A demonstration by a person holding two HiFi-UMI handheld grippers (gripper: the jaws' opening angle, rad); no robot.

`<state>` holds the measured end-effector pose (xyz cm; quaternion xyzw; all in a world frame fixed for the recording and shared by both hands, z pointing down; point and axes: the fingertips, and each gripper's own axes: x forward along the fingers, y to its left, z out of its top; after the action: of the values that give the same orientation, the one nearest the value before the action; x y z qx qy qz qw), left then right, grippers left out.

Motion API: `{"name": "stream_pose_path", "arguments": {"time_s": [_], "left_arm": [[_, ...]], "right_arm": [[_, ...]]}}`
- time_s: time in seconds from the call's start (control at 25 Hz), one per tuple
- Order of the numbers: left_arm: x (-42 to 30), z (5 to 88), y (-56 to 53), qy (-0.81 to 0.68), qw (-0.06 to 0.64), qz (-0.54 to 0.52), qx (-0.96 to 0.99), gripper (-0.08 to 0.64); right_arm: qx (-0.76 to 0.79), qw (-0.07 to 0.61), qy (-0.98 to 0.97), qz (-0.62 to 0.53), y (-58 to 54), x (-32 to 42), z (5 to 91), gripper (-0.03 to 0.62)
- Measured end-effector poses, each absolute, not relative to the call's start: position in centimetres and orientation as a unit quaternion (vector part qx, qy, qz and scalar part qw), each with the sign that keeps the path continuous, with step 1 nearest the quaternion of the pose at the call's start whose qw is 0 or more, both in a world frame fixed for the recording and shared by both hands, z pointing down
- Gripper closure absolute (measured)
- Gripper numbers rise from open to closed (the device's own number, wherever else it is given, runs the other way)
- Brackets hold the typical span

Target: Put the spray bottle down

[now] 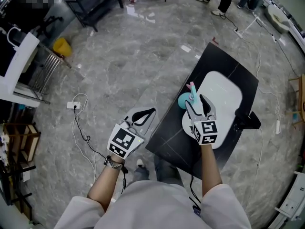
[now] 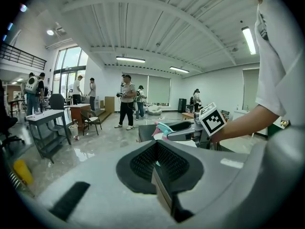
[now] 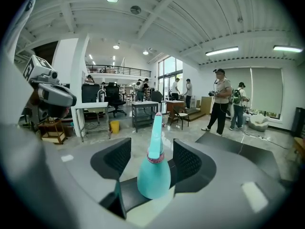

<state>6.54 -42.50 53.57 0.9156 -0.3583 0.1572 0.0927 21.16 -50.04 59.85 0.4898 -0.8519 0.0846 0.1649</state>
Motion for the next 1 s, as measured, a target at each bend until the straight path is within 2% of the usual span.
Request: {"name": "stream_pose_path", "arguments": {"time_s": [0.48,0.72,1.0], "left_arm": [[6.7,50.6,-38.9,-0.338,0.062,0.145,0.928,0.555],[6.1,48.5,-36.5,-0.339,0.04,0.131,0.931,0.555],[5.6,45.5,-33.9,-0.335,0.013,0.112,0.935,0.555]], "right_arm": [[0.517,0.147,-0.841,0.059,-44.0,22.5,54.0,0.33],[0.518,0.121,-0.844,0.071,-39.8,22.1,50.8,0.394],[0.527,0.114,-0.84,0.058,-34.7,20.9,47.1,0.436]]}}
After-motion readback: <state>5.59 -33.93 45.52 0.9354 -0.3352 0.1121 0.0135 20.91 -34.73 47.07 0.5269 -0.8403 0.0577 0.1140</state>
